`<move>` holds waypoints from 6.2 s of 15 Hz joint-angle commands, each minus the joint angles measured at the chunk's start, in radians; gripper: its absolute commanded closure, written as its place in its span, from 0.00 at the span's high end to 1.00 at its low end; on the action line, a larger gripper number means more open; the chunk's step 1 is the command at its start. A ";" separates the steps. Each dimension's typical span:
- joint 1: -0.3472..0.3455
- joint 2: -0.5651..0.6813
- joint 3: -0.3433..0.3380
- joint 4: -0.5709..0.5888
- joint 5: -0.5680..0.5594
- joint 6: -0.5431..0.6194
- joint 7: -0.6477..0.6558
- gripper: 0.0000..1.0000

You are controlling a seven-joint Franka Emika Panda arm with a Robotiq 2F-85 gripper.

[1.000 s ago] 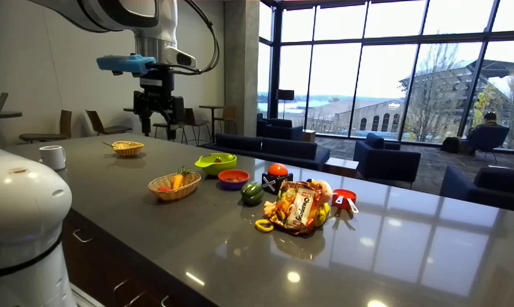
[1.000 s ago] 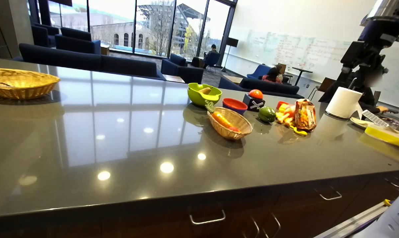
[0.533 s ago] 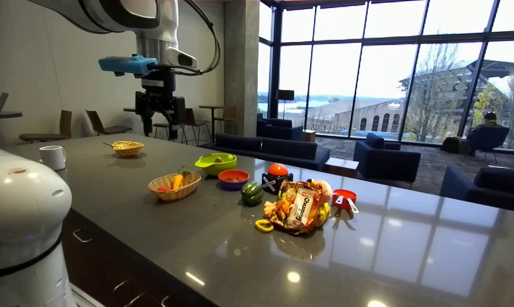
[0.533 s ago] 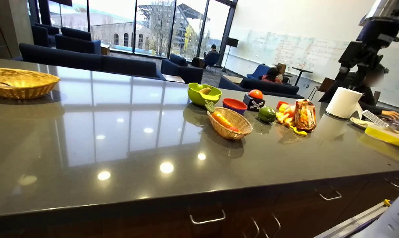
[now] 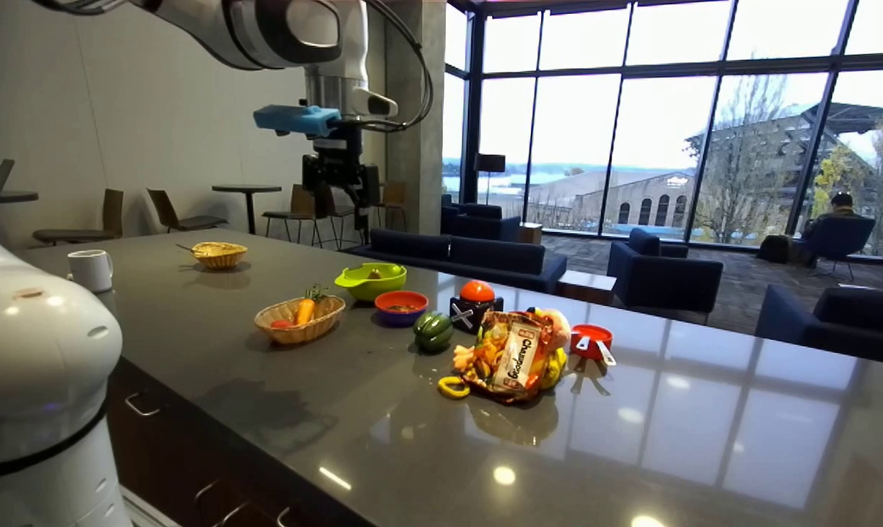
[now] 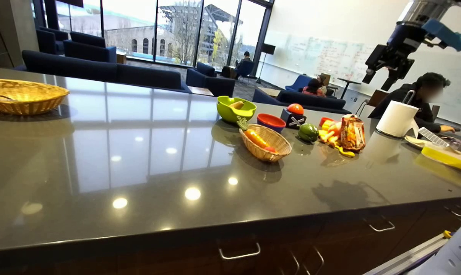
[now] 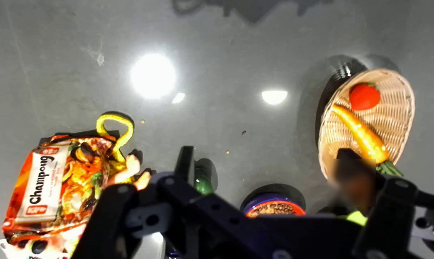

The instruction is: Move the brown packet to the left, then move it backwards

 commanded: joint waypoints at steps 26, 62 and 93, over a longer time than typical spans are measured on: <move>-0.116 0.442 -0.023 0.286 0.082 0.147 0.261 1.00; -0.132 0.885 -0.127 0.519 -0.166 0.293 0.843 1.00; -0.159 0.638 -0.146 0.370 -0.160 0.256 0.707 0.00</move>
